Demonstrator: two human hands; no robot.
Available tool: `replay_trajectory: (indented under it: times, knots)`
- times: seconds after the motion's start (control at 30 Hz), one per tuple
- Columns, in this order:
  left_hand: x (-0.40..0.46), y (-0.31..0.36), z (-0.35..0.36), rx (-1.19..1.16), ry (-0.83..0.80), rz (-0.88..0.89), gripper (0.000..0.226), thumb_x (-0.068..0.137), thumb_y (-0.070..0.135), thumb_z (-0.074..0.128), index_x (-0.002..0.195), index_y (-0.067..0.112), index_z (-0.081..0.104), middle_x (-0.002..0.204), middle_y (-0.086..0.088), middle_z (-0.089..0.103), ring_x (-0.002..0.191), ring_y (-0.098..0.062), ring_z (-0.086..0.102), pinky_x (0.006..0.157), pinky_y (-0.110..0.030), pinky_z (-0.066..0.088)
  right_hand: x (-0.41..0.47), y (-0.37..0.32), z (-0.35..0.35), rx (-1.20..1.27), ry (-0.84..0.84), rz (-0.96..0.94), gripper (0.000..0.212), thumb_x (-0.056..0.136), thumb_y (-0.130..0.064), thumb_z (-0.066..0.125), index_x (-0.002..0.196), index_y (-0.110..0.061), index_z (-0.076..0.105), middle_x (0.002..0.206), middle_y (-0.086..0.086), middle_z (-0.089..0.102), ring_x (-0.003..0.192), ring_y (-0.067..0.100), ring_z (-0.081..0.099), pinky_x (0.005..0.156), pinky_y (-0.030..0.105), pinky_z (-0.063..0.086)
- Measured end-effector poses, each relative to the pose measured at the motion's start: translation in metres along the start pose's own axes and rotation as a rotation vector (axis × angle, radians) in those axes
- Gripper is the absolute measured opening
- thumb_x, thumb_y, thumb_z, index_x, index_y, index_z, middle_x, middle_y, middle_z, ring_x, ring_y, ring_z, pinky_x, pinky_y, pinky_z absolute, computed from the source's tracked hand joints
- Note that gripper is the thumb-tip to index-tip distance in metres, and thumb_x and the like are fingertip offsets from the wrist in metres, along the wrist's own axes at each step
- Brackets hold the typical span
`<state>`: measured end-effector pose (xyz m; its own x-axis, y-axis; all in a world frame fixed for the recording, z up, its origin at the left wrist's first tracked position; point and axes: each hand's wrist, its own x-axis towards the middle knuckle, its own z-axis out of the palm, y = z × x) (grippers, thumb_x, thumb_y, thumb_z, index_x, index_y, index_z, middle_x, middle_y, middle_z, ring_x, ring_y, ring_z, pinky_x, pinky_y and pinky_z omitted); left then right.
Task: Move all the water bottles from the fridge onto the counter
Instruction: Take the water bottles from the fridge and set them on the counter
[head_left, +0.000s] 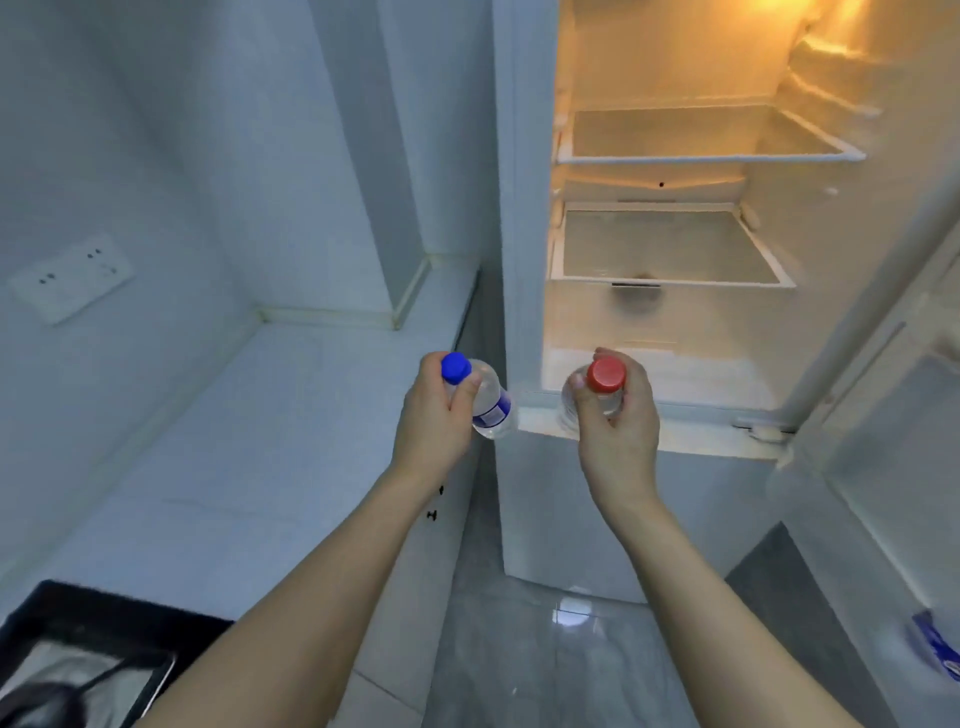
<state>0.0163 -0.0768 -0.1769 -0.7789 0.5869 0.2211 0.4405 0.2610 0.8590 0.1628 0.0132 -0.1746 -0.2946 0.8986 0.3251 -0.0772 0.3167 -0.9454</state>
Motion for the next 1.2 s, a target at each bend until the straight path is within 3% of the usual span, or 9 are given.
replay_trajectory:
  times: [0.1,0.23,0.57,0.77,0.93,1.07,1.2]
  knots:
    - [-0.014,-0.025,-0.048,0.045,0.078,-0.062,0.02,0.097,0.031,0.054,0.115,0.023,0.049,0.096,0.01,0.056,0.085,-0.011,0.054,0.065,-0.021,0.042,-0.023,-0.007,0.041,0.028,-0.174,0.045,0.022,0.093,-0.014,0.062,0.111,-0.024,0.056,0.105,-0.016,0.06,0.095,-0.012,0.052,0.078,-0.001,0.035]
    - [-0.038,-0.047,-0.093,0.116,0.147,-0.118,0.017,0.096,0.032,0.053,0.11,0.023,0.049,0.087,0.012,0.054,0.068,-0.006,0.048,0.058,-0.023,0.036,-0.048,-0.013,0.08,0.02,-0.352,0.076,0.019,0.093,-0.017,0.062,0.104,-0.03,0.055,0.097,-0.017,0.059,0.087,-0.01,0.053,0.073,0.0,0.036]
    - [-0.133,-0.098,-0.18,0.276,0.42,-0.374,0.021,0.097,0.032,0.054,0.114,0.02,0.049,0.089,0.004,0.059,0.074,-0.014,0.053,0.061,-0.027,0.04,-0.124,-0.019,0.156,0.033,-0.82,0.096,0.017,0.093,-0.015,0.062,0.103,-0.026,0.054,0.094,-0.02,0.056,0.079,-0.019,0.051,0.068,-0.004,0.034]
    - [-0.211,-0.104,-0.211,0.302,0.61,-0.529,0.019,0.097,0.03,0.054,0.111,0.019,0.049,0.087,0.007,0.058,0.076,-0.012,0.055,0.062,-0.021,0.041,-0.18,-0.028,0.178,0.077,-1.068,0.07,0.016,0.092,-0.012,0.062,0.103,-0.021,0.055,0.093,-0.02,0.056,0.08,-0.022,0.05,0.068,-0.005,0.033]
    - [-0.28,-0.096,-0.24,0.333,0.738,-0.657,0.024,0.096,0.033,0.053,0.116,0.021,0.049,0.093,0.002,0.062,0.08,-0.017,0.059,0.07,-0.035,0.05,-0.235,-0.051,0.186,0.124,-1.261,0.043,0.017,0.091,-0.014,0.062,0.102,-0.025,0.055,0.091,-0.014,0.06,0.083,-0.006,0.056,0.072,0.005,0.039]
    - [-0.344,-0.083,-0.265,0.359,0.862,-0.687,0.022,0.096,0.034,0.053,0.114,0.021,0.048,0.084,-0.001,0.061,0.069,-0.019,0.056,0.063,-0.034,0.047,-0.292,-0.079,0.186,0.157,-1.37,-0.042,0.017,0.09,-0.017,0.065,0.103,-0.024,0.056,0.093,-0.017,0.06,0.086,-0.013,0.054,0.074,0.003,0.038]
    - [-0.41,-0.068,-0.285,0.386,0.941,-0.722,0.025,0.097,0.034,0.052,0.118,0.021,0.048,0.089,0.001,0.061,0.074,-0.019,0.058,0.065,-0.033,0.048,-0.351,-0.105,0.176,0.184,-1.465,-0.071,0.015,0.091,-0.02,0.065,0.104,-0.023,0.058,0.094,-0.014,0.061,0.089,-0.004,0.056,0.078,0.01,0.038]
